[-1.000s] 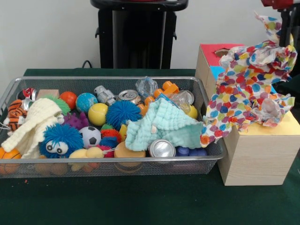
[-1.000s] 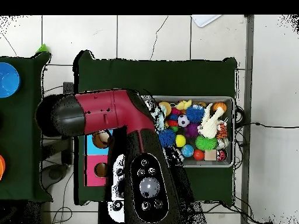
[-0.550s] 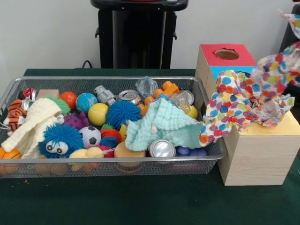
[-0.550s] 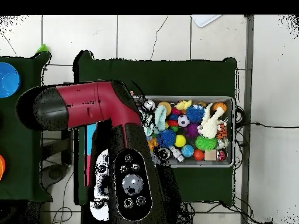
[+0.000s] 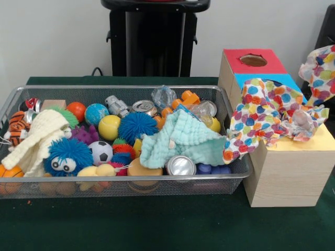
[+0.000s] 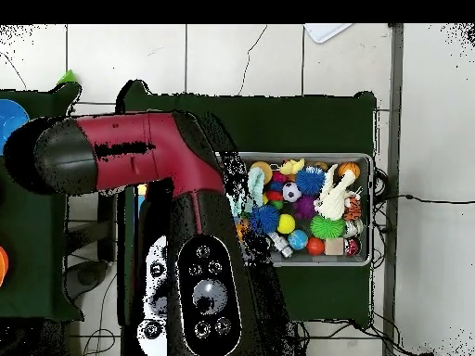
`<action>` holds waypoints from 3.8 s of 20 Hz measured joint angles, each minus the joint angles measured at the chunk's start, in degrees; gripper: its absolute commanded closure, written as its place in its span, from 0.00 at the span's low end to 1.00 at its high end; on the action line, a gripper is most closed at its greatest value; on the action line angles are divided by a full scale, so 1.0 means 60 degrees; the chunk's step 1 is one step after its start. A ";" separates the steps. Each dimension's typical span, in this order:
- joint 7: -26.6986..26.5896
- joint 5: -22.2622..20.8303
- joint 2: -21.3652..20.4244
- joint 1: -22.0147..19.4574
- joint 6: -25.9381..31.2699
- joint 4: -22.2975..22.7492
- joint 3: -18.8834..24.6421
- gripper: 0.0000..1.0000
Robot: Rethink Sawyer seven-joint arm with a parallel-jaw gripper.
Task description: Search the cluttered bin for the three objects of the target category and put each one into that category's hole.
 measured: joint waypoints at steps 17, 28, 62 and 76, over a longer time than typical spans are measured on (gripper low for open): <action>0.0000 0.0216 -0.0001 -0.0453 -0.0042 -0.0026 -0.0007 1.00; 0.0000 0.0296 0.0007 -0.0773 -0.1137 0.0600 -0.0008 1.00; 0.0000 0.0632 0.0422 -0.0545 -0.4141 0.3512 -0.0212 1.00; 0.0000 0.0626 0.0732 -0.0697 -0.4756 0.4140 -0.0474 1.00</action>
